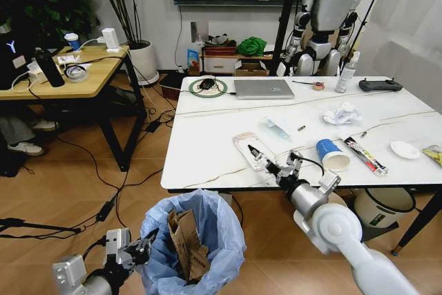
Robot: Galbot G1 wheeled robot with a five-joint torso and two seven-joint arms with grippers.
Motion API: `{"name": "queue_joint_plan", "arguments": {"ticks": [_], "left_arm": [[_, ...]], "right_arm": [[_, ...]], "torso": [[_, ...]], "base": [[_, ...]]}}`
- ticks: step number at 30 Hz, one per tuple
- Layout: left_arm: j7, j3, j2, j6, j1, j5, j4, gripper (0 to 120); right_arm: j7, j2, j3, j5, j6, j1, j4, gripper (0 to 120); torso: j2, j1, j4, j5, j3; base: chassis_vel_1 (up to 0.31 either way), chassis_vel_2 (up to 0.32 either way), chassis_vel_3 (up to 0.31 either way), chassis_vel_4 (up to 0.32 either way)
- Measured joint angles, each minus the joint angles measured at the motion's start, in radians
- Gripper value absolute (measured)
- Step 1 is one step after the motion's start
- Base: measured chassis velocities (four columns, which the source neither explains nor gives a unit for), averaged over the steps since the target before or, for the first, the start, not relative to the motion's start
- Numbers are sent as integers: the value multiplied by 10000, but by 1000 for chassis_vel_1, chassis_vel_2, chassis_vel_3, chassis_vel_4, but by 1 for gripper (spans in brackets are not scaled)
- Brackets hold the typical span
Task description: Pick up the trash bin and place the trash from the table into it.
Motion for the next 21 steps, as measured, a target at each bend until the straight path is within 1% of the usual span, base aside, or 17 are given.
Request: {"name": "queue_joint_plan", "arguments": {"ticks": [3, 6, 10, 16, 21], "left_arm": [[-17, -77, -35, -6, 55, -8, -38, 0], [-23, -94, -53, -8, 70, -8, -43, 0], [-35, -109, -81, -11, 93, -8, -57, 0], [-41, -80, -60, -15, 7, -23, -15, 0], [-45, -32, -13, -17, -96, -87, 54, 0]], "right_arm": [[18, 208, -316, 160, 43, 294, -273, 100], [34, 342, -376, 171, 86, 470, -551, 100], [302, 722, -304, 221, 212, 760, -1196, 100], [783, 785, -176, 154, 224, 719, -1380, 100], [919, 618, -169, -273, 147, 592, -1414, 100]], "torso": [[0, 0, 2, 1, 0], [-1, 0, 3, 2, 0], [-1, 0, 3, 2, 0], [0, 0, 1, 1, 0], [0, 0, 1, 1, 1]], "base": [[0, 0, 0, 0], [0, 0, 0, 0], [0, 0, 0, 0], [0, 0, 0, 0], [0, 0, 0, 0]]}}
